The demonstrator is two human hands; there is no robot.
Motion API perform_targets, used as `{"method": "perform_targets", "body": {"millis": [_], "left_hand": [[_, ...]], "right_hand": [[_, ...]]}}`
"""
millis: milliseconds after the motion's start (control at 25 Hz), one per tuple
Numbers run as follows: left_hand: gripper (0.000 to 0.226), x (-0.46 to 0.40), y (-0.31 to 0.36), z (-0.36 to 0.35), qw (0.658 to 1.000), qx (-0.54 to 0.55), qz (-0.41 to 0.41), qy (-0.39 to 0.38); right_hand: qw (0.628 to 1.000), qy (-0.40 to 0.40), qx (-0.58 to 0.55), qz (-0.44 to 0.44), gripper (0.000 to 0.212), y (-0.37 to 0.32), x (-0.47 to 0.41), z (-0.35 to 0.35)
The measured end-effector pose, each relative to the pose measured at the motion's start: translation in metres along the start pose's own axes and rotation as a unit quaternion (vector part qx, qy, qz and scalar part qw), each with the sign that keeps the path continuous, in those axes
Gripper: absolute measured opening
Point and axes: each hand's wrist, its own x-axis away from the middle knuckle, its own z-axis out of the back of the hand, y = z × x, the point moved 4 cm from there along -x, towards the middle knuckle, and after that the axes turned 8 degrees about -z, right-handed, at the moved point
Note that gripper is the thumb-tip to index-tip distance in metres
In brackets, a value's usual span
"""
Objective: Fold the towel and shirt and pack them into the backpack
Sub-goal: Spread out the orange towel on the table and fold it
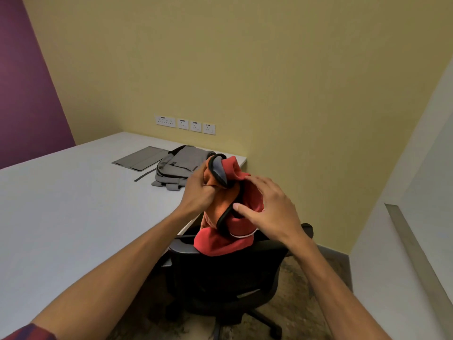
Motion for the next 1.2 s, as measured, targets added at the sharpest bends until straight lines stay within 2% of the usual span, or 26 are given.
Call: {"method": "perform_targets", "body": {"millis": [80,200,320,400,520,640,720,840,920,1040,1120,1200], "left_hand": [[0.054,-0.004,-0.001,0.006,1.000,0.016,0.007,-0.008],[0.049,-0.010,-0.003,0.007,1.000,0.009,-0.004,-0.022],[0.043,-0.018,0.000,0.006,0.999,-0.002,0.038,-0.005],[0.040,-0.024,0.000,0.006,0.998,-0.036,0.058,0.010],[0.050,-0.031,0.006,0.008,0.995,-0.076,0.070,0.012],[0.069,-0.030,0.013,0.010,0.998,-0.007,0.068,-0.013],[0.091,-0.022,0.002,0.010,0.997,0.014,0.073,-0.034],[0.121,-0.009,-0.029,0.011,0.991,-0.031,0.130,-0.032],[0.122,-0.005,-0.045,0.012,0.988,-0.004,0.147,-0.048],[0.120,-0.010,-0.059,0.011,0.989,0.012,0.109,-0.099],[0.121,-0.012,-0.077,0.019,0.989,-0.024,0.134,-0.049],[0.102,-0.019,-0.097,0.038,0.975,-0.076,0.206,0.039]], "right_hand": [[0.998,-0.018,0.053,-0.009,0.085,0.001,-0.011,-0.006],[0.995,-0.085,0.037,-0.042,0.114,-0.001,-0.036,-0.016],[0.991,-0.124,0.052,-0.014,0.128,-0.012,-0.055,-0.032],[0.995,-0.094,0.035,0.001,0.112,-0.017,-0.070,-0.040],[0.996,-0.067,-0.046,0.023,0.059,-0.020,-0.094,-0.043],[0.989,-0.048,-0.130,0.041,0.039,-0.018,-0.117,-0.035],[0.983,-0.038,-0.171,0.057,0.037,-0.021,-0.129,-0.028],[0.973,-0.026,-0.207,0.101,0.044,-0.035,-0.144,-0.022],[0.969,-0.018,-0.215,0.124,0.048,-0.045,-0.150,-0.026],[0.960,-0.005,-0.236,0.148,0.055,-0.062,-0.159,-0.036],[0.955,-0.004,-0.247,0.165,0.056,-0.079,-0.162,-0.044],[0.951,-0.001,-0.249,0.185,0.051,-0.098,-0.163,-0.055]]}}
